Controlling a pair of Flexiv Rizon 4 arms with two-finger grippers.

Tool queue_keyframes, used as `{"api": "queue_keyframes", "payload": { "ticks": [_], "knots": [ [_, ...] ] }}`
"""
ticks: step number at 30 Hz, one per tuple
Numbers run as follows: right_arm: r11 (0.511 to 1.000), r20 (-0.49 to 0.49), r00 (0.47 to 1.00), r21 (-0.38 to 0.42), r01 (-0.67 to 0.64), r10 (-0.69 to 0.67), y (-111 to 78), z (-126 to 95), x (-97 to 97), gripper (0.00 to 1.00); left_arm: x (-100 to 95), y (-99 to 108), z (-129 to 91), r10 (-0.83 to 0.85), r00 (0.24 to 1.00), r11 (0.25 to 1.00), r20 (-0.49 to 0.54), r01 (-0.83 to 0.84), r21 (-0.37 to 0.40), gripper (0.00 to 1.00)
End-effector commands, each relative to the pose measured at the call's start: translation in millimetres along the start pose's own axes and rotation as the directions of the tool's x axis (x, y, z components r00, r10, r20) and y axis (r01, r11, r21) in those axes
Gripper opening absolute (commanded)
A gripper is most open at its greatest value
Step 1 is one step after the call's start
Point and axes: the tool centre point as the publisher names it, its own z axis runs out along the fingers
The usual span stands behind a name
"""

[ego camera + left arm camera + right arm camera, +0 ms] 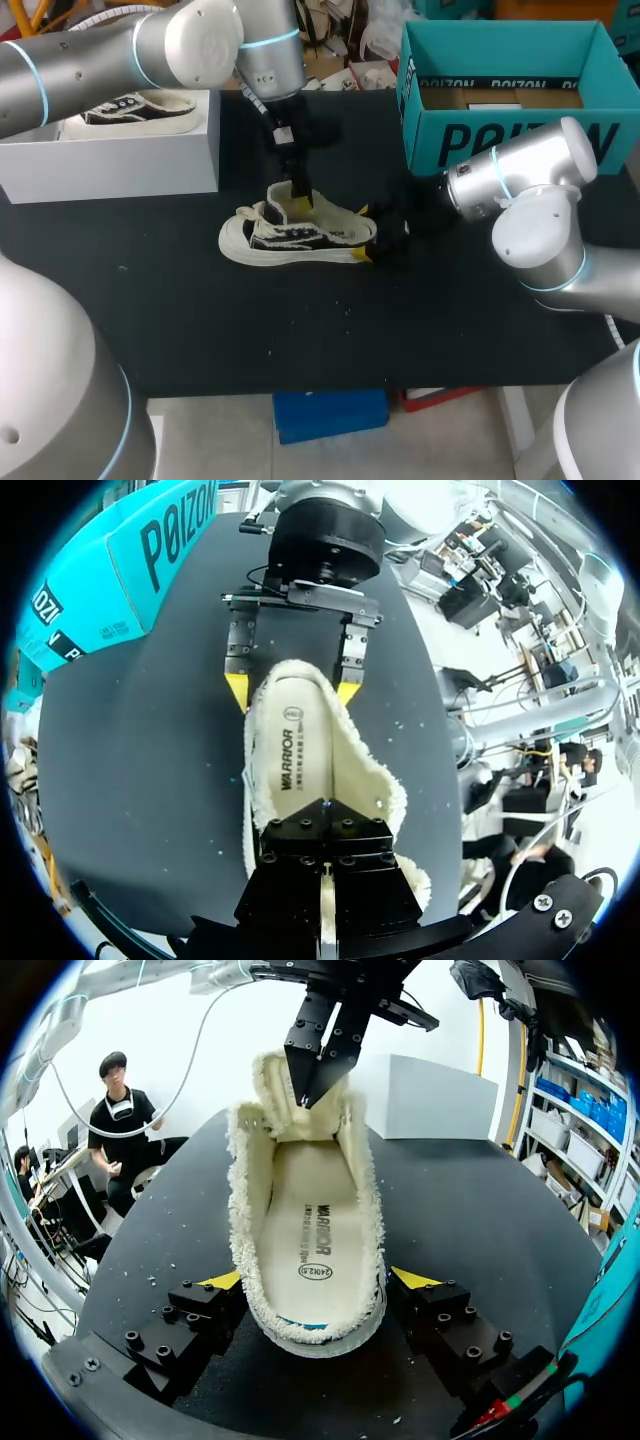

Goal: Take the shoe out of the shoebox, open the shoe tongue, remove and reinsert the insole, then place the shoe into the shoebox

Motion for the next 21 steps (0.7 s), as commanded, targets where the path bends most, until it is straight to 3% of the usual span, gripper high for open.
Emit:
{"api": "queue_keyframes", "payload": {
  "ticks": [1,21],
  "knots": [
    [1.0,0.001,1.0,0.004,-0.001,0.001,0.8,0.0,-0.5,0.0,-4.4,-7.2,10.3,-0.004,1.0,1.0,-0.012,0.004,-0.019,0.0],
    [1.0,0.001,1.0,0.004,-0.001,0.001,0.8,0.0,-0.5,0.0,-7.4,-0.2,58.8,-0.091,0.995,0.994,-0.048,0.088,-0.057,0.0]
  ]
}}
